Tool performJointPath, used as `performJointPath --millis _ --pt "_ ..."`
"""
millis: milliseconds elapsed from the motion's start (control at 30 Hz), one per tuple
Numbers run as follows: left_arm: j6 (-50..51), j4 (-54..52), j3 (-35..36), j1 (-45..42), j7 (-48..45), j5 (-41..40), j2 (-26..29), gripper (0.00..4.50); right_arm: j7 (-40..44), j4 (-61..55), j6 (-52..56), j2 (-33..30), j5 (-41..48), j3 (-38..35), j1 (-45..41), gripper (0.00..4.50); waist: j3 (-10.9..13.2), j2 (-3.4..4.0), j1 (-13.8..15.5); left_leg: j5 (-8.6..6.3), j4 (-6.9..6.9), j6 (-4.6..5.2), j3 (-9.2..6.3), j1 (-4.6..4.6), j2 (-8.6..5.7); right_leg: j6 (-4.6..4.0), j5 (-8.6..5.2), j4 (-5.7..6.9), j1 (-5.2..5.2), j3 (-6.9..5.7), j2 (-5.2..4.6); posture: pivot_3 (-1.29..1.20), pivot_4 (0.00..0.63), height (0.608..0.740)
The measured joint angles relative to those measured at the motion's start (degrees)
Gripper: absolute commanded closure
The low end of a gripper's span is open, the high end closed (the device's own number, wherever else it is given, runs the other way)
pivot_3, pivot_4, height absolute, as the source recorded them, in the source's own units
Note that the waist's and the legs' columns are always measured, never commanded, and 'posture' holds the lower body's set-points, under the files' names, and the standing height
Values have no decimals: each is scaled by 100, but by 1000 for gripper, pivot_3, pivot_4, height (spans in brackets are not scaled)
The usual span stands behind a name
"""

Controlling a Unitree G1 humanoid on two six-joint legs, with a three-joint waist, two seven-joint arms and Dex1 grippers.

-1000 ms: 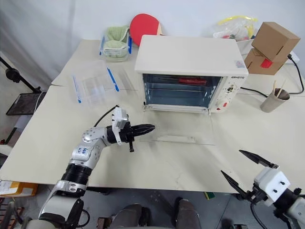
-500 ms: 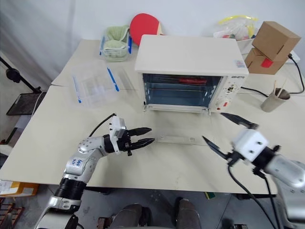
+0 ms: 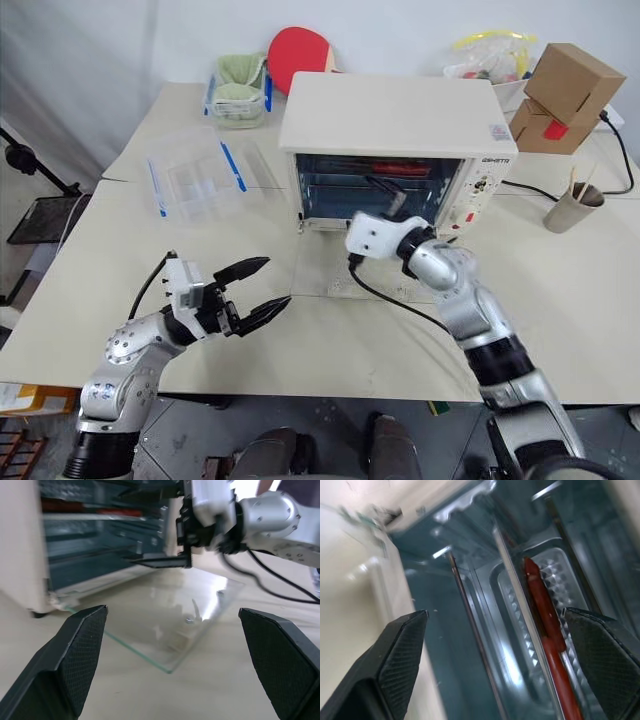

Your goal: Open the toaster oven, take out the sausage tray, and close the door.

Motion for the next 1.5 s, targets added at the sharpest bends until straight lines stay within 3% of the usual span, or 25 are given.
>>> performJointPath --millis 333,367,467,800,967,1300,1500 --pt "-441 173 -133 82 -8 4 -79 49 -973 1876 -613 122 -664 416 -1063 0 0 1 -137 2 -6 -3 -1 -5 4 0 0 -4 -1 -6 28 0 150 740" --pt "-486 246 -150 81 -23 4 -99 18 -1049 2061 -693 166 -687 447 -1148 175 0 1 -152 2 -7 -4 0 -5 7 0 0 -4 -1 -5 31 0 150 740" --pt "-579 387 -247 64 -98 8 -118 0 -1176 2608 -863 325 -732 552 -1428 895 1 2 -172 3 -8 -8 2 -5 16 -2 -2 -4 -3 -2 49 0 150 740" --pt "-691 710 -355 -434 -155 7 -144 0 -1740 3589 -1228 490 -994 742 -2059 4393 1 3 -170 4 -7 -14 1 -5 26 -5 -3 -4 -3 10 63 0 150 740" --pt "-728 1025 -503 -915 -309 16 -167 0 -1850 3714 -1272 505 -1123 834 -2127 4488 0 0 -179 7 -6 -20 1 -5 32 -6 -3 -5 -2 12 71 0 150 740" --pt "-942 2967 -520 -3050 -449 195 -443 0 -1944 3755 -1405 520 -1192 855 -2165 4488 0 0 -181 11 -15 -24 1 -12 35 -6 -3 -7 -10 -7 81 0 150 740" --pt "-1134 3663 -369 -3648 -622 181 -504 0 -1756 3380 -1393 424 -1187 846 -2025 4488 1 0 -202 11 -15 -24 1 -20 35 -6 -3 -9 -17 -19 81 0 150 740"
